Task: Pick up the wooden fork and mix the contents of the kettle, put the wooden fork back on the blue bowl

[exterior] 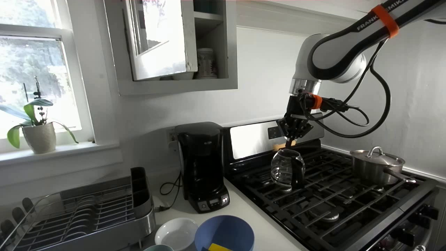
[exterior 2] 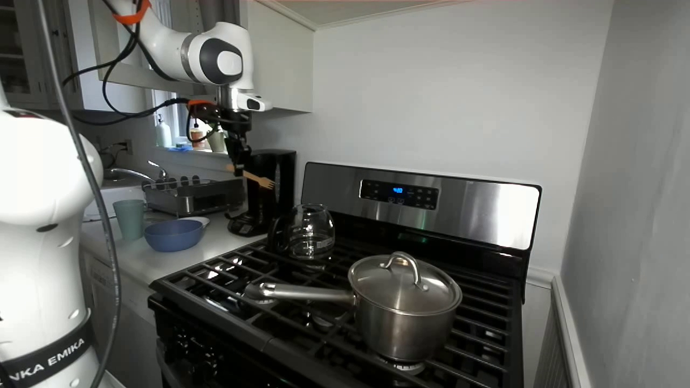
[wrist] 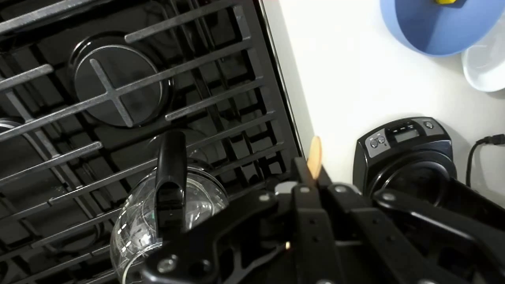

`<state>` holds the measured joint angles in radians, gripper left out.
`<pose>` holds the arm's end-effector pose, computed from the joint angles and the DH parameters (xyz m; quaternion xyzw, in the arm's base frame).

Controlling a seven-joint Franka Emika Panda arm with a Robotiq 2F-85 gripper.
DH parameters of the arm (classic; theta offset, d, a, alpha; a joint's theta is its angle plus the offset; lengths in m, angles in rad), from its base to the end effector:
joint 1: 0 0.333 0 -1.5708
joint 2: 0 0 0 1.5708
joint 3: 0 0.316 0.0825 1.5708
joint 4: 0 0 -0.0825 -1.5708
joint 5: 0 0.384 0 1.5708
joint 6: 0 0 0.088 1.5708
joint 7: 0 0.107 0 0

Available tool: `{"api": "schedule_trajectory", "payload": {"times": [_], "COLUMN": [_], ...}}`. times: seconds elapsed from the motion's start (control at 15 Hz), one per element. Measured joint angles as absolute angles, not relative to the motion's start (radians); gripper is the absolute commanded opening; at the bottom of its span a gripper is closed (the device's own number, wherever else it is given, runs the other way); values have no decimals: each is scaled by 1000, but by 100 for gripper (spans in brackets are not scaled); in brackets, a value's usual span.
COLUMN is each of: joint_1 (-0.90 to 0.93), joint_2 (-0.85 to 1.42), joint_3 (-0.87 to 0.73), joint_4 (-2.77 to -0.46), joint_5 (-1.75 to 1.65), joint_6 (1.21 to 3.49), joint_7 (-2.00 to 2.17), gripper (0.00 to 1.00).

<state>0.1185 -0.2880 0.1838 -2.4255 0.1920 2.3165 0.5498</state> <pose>0.4413 0.1432 0.4311 -0.9780 0.1822 -0.0599 0.0818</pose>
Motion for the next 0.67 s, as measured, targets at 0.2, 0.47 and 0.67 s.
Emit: {"api": "schedule_trajectory", "payload": {"times": [0.2,0.47,0.67], "joint_1": [118,124,171], "joint_2": [-291,-285,-266], "joint_3": [183,229,345], "joint_4": [-2429,-2423,-2396], "joint_5": [191,164,92], "joint_6": [2320,2318,2302], "joint_7": [549,555,610], "gripper": [1,1,1]}}
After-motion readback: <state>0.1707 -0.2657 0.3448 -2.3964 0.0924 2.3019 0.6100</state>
